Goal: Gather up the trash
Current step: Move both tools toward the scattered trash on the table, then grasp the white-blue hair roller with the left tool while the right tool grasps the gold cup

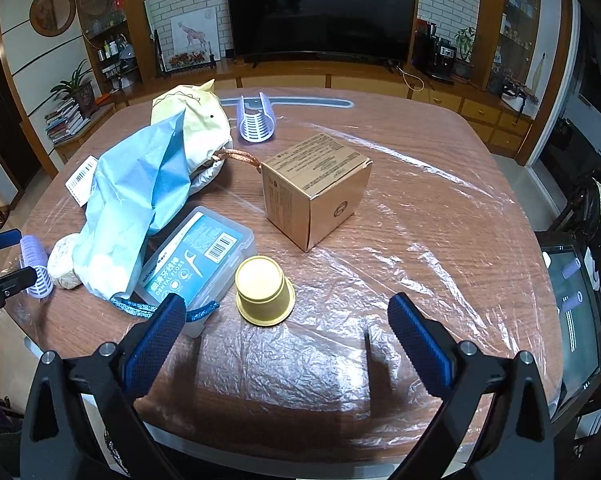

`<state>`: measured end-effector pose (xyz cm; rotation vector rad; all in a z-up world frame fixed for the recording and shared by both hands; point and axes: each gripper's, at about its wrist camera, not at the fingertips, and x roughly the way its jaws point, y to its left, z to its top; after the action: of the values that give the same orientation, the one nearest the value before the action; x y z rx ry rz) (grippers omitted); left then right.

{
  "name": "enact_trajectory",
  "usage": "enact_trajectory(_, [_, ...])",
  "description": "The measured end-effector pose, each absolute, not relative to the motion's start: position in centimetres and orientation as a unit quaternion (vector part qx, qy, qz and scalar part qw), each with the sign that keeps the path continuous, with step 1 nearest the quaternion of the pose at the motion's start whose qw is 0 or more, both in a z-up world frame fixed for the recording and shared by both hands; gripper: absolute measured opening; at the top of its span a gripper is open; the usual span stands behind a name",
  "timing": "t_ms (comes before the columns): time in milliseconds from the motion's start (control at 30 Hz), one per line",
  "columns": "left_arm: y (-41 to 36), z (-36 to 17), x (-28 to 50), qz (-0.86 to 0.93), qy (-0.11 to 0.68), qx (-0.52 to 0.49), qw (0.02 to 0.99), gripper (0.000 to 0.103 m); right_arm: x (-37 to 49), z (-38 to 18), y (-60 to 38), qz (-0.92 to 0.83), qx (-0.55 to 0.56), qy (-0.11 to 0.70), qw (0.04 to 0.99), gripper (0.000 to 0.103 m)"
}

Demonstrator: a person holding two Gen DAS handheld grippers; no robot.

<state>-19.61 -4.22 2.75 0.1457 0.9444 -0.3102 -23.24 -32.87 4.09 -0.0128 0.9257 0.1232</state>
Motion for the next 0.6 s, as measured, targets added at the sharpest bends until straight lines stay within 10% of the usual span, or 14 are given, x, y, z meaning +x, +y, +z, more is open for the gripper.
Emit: enact_trajectory(600, [-4.8, 1.1, -19.0, -0.142, 0.456, 0.085, 0.874, 0.101, -22.3, 2.9, -32.5, 0.078, -0.012, 0.445, 0.892, 0.098])
